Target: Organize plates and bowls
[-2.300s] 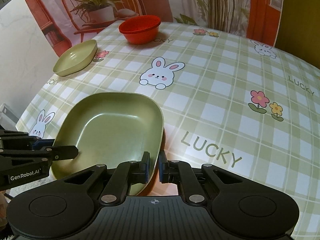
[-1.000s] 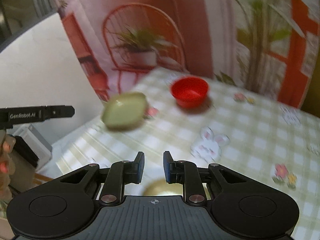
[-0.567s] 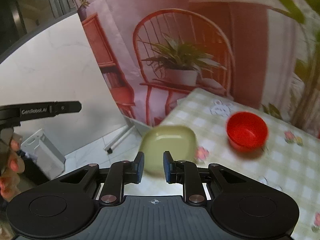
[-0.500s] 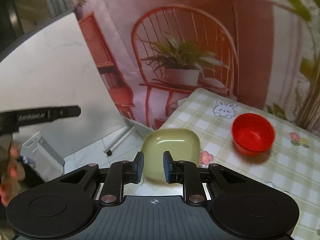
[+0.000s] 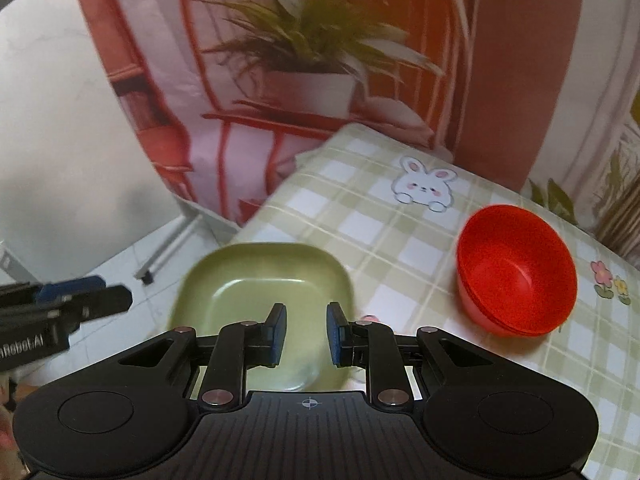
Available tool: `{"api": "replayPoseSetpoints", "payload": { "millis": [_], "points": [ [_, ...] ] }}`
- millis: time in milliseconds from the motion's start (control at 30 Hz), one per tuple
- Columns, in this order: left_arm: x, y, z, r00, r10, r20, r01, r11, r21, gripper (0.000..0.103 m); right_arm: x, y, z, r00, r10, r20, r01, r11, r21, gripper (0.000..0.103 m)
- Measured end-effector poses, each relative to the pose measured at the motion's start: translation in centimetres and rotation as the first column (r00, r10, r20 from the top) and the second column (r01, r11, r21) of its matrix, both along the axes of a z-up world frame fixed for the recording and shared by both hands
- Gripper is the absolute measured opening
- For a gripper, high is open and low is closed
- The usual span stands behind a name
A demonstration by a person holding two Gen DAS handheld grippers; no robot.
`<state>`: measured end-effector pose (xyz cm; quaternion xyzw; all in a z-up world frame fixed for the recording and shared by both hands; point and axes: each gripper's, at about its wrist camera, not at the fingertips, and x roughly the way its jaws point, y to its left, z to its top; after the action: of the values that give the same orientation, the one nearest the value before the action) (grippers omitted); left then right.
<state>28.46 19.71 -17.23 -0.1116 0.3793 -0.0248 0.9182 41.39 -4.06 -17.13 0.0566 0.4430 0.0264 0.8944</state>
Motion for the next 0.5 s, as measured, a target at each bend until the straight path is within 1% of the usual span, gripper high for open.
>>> {"api": "replayPoseSetpoints", "payload": {
  "millis": [233,500],
  "points": [
    [1.3,-1.0,-2.3,0.999,-0.029,-0.039,0.029,1.000,0.006,0.037,0.9,-1.1,-2.2,0.999,0.007,-0.039,-0.008,1.000,-0.016,0.021],
    [1.7,-1.6,-3.6,0.997,-0.021,-0.069,0.022,1.000,0.013,0.037,0.6,-1.7,-3.5,0.999,0.008,-0.045,-0.008,1.000,0.017,0.021]
  ]
}}
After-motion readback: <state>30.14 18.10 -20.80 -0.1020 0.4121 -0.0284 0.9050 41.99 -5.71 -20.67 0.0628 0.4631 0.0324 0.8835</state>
